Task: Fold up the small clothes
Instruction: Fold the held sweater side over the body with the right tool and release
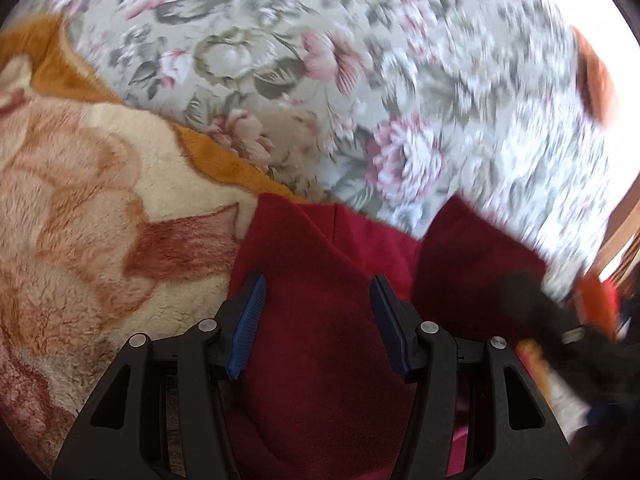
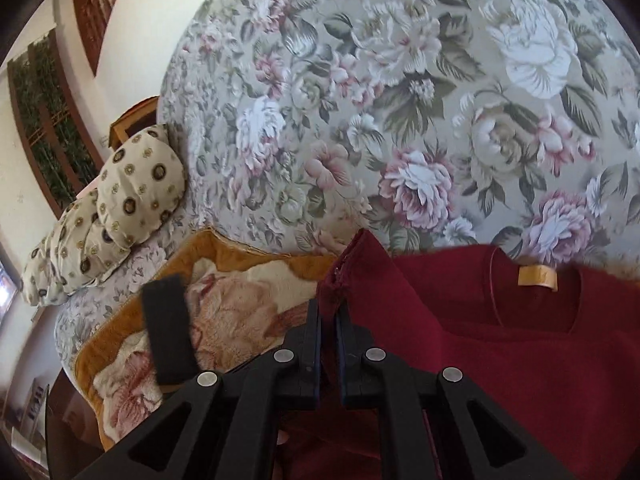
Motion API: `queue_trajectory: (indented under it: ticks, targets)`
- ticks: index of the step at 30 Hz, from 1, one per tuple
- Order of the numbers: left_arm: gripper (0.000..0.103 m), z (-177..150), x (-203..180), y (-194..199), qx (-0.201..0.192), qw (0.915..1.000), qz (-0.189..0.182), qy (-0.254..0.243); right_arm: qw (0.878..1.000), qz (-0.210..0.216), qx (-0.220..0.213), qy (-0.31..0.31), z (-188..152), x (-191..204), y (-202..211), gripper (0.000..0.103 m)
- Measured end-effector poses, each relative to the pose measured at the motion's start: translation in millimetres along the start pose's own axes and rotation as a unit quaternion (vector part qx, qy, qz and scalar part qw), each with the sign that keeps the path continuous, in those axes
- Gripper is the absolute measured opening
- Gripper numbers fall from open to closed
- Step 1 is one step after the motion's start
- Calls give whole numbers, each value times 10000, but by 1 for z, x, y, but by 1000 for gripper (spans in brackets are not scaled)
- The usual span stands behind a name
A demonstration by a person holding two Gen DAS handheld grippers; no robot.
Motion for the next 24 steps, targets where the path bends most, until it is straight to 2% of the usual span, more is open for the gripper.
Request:
queue_trajectory:
  ticks: [3,5,7,9,14,16,19,21,23,24]
  targets:
    - [54,1,1,4,-107,9999,65,10,10000,18,56,-62,-5,-2,-10,6]
    - [53,1,4,7,-174,9998,103,84,9998,27,199,-43,-11,-2,-16,10]
    - [55,2,8,10,-264,9994,141,198,9995,13,240,-190,-13,-10,-9,29]
    - [57,3,14,16,-366,9984,248,366,9987,121,275,-410,-16,-17,-3,34]
    - [60,5,20,33,-694,9953,427,521,9978,352,312,-468,-27,-25,40,35]
    - [68,5,20,46,-952,9919,621,567,9990,191,259,-322,-35,-32,65,35]
    - [69,2,20,69,-1305,9838,1081,590,9987,-452,206,-140,-53,-59,102,35]
    - [70,-1,6,76,-1391,9830,1181,198,9966,-758,319,-68,-69,-78,118,35]
    - [69,-5,-26,64,-1003,9887,940,-601,9950,-864,488,-64,-85,-90,126,35]
    - [70,-6,-39,59,-896,9874,921,-926,9944,-889,558,-75,-94,-94,130,35]
Point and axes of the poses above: each gripper's, at about its wrist camera, not at the fingertips, and y roughly against the way its jaws point, x to its left, z to its top, the point moved 4 cm from there along -y, roughly the way its jaws point, and after that the axes turned 5 degrees about -y, right-handed, at the moved point
